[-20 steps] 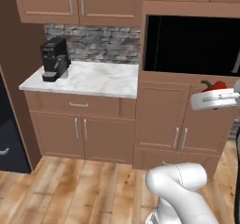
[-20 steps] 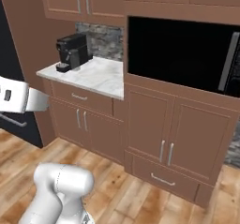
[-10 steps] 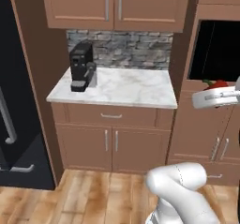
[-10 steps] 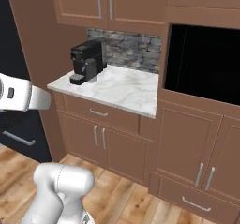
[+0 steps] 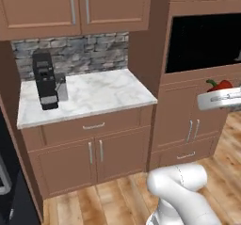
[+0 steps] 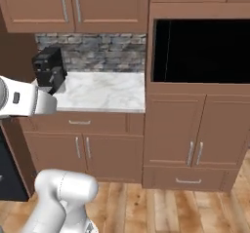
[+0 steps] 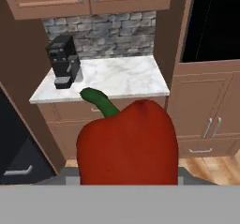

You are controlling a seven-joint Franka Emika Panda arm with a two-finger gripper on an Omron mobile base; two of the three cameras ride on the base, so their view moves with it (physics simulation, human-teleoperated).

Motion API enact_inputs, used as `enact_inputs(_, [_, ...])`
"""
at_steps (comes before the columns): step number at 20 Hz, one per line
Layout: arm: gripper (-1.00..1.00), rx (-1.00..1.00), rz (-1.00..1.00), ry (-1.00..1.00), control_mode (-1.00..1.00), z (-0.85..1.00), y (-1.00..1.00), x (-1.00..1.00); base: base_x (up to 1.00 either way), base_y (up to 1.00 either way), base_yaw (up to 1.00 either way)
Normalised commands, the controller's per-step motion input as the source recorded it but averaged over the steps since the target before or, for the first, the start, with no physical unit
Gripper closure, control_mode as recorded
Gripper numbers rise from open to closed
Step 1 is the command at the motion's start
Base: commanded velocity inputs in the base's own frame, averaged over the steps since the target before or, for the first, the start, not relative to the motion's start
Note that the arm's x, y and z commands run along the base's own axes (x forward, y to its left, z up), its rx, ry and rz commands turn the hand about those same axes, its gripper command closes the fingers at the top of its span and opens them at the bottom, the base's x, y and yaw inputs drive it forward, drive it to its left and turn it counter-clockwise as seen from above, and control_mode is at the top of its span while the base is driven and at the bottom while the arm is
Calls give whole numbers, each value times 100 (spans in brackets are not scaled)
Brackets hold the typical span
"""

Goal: Transport the steak and bell pepper to the fridge. Place the steak on the rack containing meat and place the bell pepper on the rack containing the vegetable, ensuring meats and vegetables are on different racks.

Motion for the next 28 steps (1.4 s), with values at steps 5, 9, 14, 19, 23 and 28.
enact_inputs(5, [100, 0, 0, 0, 100, 0, 0, 0, -53, 95, -55])
enact_inputs(9, [100, 0, 0, 0, 100, 0, 0, 0, -100, 100, -25])
enact_inputs(14, [100, 0, 0, 0, 100, 0, 0, 0, -100, 100, -20])
enact_inputs(19, [100, 0, 0, 0, 100, 0, 0, 0, -100, 81, -19])
enact_inputs(23, [100, 0, 0, 0, 100, 0, 0, 0, -100, 93, -8])
enact_inputs(28, [100, 0, 0, 0, 100, 0, 0, 0, -100, 100, 0])
